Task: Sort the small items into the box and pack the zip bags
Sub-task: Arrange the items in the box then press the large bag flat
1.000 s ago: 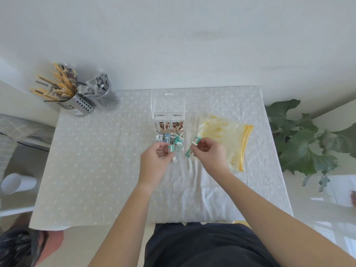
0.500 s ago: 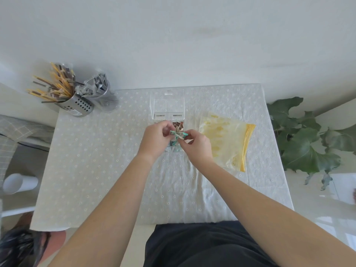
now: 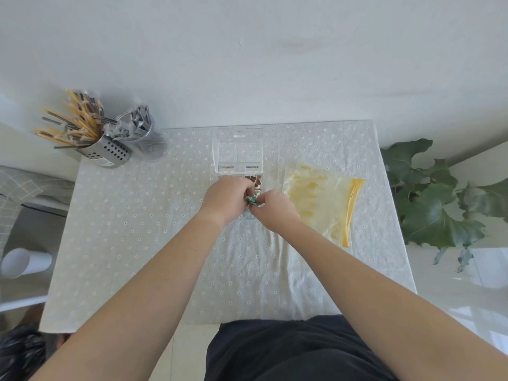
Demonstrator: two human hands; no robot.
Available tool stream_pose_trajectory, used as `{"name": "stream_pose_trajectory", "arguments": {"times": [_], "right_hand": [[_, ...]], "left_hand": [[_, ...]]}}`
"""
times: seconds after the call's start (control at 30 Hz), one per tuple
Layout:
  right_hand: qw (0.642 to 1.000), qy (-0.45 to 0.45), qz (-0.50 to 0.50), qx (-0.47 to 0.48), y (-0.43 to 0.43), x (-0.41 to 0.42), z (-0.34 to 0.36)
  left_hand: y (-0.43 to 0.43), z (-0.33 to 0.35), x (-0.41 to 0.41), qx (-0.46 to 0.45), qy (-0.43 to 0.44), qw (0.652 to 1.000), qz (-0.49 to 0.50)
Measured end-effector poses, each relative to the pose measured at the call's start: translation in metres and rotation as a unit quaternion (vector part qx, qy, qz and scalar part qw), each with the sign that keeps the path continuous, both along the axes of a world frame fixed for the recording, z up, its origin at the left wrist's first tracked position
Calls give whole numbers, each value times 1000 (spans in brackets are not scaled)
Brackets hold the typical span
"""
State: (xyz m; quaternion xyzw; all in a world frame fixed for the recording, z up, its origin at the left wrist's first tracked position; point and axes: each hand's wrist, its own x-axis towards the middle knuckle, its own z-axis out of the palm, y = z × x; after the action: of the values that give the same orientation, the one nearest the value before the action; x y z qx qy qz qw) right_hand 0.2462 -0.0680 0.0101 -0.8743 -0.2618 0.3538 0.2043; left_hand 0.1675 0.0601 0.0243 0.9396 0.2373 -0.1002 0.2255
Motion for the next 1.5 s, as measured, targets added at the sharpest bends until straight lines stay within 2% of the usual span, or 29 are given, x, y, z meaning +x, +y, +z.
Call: {"name": "stream_pose_trajectory", "arguments": {"times": [0.23, 0.57, 1.0, 1.13, 1.3, 1.4, 1.5], "right_hand": [[999, -40, 16, -21, 1, 5, -1], [996, -15, 50, -70, 15, 11, 0], [992, -15, 108, -57, 7, 19, -9], [990, 24, 135, -4, -7, 21, 3], [994, 19, 8, 105, -60, 34, 12], [989, -4, -79, 125, -103, 51, 6], [977, -45, -175, 111, -141, 73, -4]], "left_hand": [[3, 1, -5, 54, -3, 998, -35], [-15, 10, 12, 114, 106, 988, 15], [-10, 7, 13, 86, 124, 988, 40], [-3, 7, 13, 23, 116, 991, 60], [-9, 25, 8, -58, 37, 991, 114], [-34, 33, 12, -121, -36, 985, 119], [-63, 27, 28, -124, -87, 985, 81]]}}
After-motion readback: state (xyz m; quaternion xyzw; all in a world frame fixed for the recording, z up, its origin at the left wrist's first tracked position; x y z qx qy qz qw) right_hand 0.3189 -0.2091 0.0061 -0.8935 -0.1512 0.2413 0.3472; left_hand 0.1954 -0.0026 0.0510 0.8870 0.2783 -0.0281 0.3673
